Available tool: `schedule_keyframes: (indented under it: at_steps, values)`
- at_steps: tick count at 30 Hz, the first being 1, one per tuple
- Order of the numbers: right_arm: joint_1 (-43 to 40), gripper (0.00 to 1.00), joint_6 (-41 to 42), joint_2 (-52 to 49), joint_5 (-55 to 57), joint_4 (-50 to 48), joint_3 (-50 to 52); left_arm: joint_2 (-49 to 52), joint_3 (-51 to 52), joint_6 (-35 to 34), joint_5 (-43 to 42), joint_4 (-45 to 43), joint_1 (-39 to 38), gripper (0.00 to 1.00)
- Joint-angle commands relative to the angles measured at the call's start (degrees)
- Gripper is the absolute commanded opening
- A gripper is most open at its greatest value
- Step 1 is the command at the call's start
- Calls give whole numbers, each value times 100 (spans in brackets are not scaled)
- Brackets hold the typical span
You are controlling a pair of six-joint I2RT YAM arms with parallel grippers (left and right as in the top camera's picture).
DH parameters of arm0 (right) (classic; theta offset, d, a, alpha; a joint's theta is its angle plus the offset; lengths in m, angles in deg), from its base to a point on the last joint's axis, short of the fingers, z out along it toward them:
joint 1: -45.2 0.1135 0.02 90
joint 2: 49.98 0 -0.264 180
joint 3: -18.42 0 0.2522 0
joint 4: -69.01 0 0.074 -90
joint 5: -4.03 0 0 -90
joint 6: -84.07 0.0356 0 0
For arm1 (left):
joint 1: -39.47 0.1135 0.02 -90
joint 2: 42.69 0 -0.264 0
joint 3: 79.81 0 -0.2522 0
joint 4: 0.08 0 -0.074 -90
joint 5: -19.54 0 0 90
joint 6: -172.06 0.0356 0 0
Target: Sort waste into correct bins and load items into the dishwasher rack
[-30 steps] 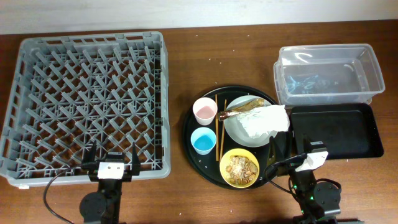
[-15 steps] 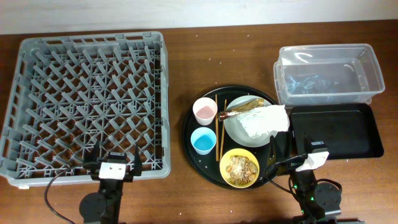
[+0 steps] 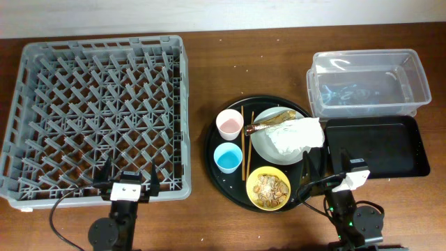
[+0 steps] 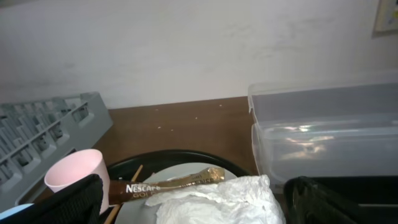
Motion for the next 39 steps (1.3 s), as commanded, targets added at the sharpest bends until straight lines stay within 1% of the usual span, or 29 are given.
schedule_keyframes:
  at_steps: [1, 4, 8, 9, 11, 14, 18, 24, 26, 28, 29, 30, 31, 33, 34, 37, 39]
  values:
    - [28, 98, -46, 26, -144, -55, -44, -17, 24, 2, -107, -319, 28, 99]
    - [28, 98, -48, 26, -142, -57, -188, -17, -9, -315, -105, -345, 28, 99]
    - [31, 98, -50, 26, -146, -31, -455, -17, -205, -315, -107, -304, 28, 99]
    - [31, 98, -68, 26, -146, 37, -595, -17, -339, -317, -103, -177, 28, 99]
    - [28, 98, -105, 20, -146, 356, -896, -17, -632, -315, -103, 184, 28, 99]
    - [31, 98, -372, -57, -144, 761, -1351, -17, -1158, -313, -103, 691, 28, 99]
    - [31, 98, -369, -516, -149, 1464, -2251, 201, -1751, -313, -103, 931, 28, 99]
    - [31, 98, -369, -2485, -505, 2876, -4334, 1596, -2813, -313, -103, 1443, 28, 99]
    - [31, 98, -367, -3460, -745, 3482, -5204, 2398, -3368, -313, -103, 1790, 28, 99]
    - [31, 99, -367, -4223, -903, 4017, -5866, 2938, -3773, -313, -103, 2090, 28, 99]
    - [31, 98, -367, -4542, -988, 4247, -6127, 3220, -3991, -313, -101, 2297, 28, 99]
    - [31, 98, -367, -5093, -1095, 4669, -6572, 3674, -4334, -313, -101, 2651, 28, 99]
    - [31, 98, -365, -5458, -1143, 4959, -6850, 3930, -4496, -310, -101, 2804, 28, 99]
    - [31, 98, -367, -6428, -1185, 5740, -7521, 4763, -4940, -313, -105, 3248, 28, 99]
    - [31, 98, -367, -6765, -1231, 5956, -7696, 5031, -5034, -313, -107, 3355, 28, 99]
    - [31, 98, -345, -7801, -1836, 5829, -7783, 5665, -5086, -313, -348, 3401, 28, 99]
    - [31, 98, -343, -8461, -2396, 5539, -7783, 5982, -5086, -310, -358, 3338, 28, 99]
